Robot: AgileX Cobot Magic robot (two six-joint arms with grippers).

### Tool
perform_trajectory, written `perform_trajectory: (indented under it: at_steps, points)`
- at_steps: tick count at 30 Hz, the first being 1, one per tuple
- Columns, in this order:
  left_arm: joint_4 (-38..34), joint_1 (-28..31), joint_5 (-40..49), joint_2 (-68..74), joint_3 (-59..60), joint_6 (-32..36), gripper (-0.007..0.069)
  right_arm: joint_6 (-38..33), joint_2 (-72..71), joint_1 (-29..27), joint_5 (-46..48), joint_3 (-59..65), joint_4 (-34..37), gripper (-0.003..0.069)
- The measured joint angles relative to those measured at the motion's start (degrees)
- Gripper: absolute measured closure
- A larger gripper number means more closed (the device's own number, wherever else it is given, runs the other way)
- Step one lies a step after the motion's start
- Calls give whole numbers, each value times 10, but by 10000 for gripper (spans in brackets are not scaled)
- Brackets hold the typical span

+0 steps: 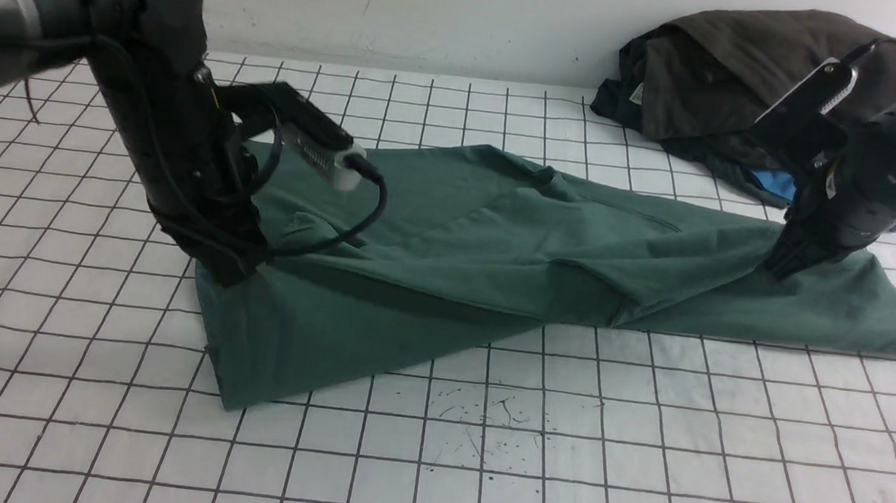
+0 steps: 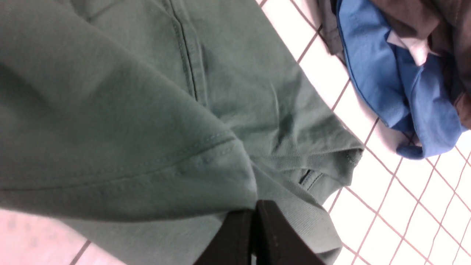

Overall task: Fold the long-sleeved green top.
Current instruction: Use both arms to drag the lower edge of the fabric forward and fold it over the upper edge

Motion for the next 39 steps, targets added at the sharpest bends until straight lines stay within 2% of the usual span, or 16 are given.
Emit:
perform_trajectory:
  at_steps: [4,9,11,16,20,23,25,27,28,33,35,37,39]
  points:
    - [41,0,-26,-57,0,-29,622,-16,-18,0,8,0,18,662]
    - [156,0,-155,-84,-5,-116,622,-45,-37,0,-27,0,32,662]
    - [176,5,-197,-76,-12,-146,622,-59,-36,0,-53,0,36,662]
    - [186,35,-301,13,-74,-222,622,-106,4,0,-180,-7,28,662]
    - [187,52,-327,101,-132,-263,622,-108,58,0,-231,-40,21,662]
    - [189,64,-336,212,-220,-314,617,-46,141,0,-253,-113,23,660]
    - [190,66,-336,243,-242,-326,603,-20,160,0,-253,-132,25,652]
    - [195,70,-335,297,-294,-355,540,53,196,0,-243,-179,28,606]
    - [196,70,-335,297,-298,-357,533,58,200,0,-241,-183,28,596]
    - [214,90,-329,332,-360,-425,337,241,215,-7,-172,-261,36,428]
    - [217,92,-312,327,-377,-431,302,290,209,-9,-135,-284,36,387]
    - [217,92,-292,322,-389,-432,292,309,203,-10,-101,-300,39,377]
    - [210,88,-231,308,-411,-424,290,282,191,-6,-30,-319,70,401]
